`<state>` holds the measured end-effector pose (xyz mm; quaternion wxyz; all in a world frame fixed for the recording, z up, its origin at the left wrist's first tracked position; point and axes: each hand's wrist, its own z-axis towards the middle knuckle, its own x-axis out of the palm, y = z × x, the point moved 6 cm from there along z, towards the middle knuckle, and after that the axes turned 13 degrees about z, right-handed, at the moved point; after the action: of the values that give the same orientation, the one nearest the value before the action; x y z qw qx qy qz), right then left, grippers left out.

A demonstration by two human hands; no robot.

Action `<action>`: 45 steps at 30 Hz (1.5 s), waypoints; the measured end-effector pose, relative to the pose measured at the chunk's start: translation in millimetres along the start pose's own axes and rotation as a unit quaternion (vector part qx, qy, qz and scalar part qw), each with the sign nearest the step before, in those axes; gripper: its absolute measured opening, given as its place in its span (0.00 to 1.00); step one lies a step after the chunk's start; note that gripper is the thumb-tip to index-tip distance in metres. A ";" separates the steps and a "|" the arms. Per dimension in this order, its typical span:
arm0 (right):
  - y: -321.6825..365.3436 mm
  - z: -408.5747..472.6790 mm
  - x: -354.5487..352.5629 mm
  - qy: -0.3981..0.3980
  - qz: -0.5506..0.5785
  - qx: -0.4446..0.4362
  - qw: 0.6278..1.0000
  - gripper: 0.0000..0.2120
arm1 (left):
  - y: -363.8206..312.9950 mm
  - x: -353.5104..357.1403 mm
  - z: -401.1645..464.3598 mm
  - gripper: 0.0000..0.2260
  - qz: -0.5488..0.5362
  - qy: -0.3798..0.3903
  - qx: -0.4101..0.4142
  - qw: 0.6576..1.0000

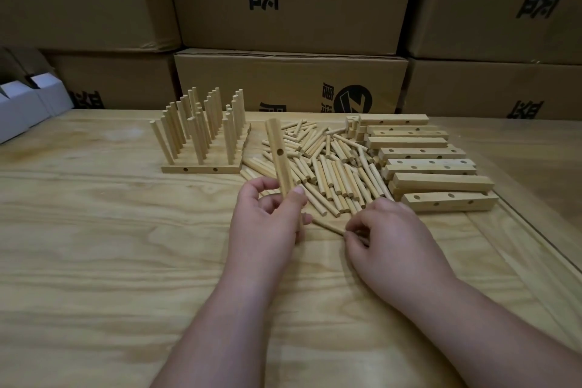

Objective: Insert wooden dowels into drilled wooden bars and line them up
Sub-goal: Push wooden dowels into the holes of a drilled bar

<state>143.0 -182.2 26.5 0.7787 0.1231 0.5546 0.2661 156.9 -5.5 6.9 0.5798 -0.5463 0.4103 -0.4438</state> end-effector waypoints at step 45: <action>21.3 -16.2 -37.1 -0.262 0.287 -0.199 0.900 0.05 | -11.6 6.5 -10.4 0.07 0.063 0.078 0.010 0.995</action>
<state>113.1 -186.6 60.8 0.7941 0.1849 0.2064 0.5409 147.8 -14.6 17.8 0.5779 -0.4775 0.4835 -0.4519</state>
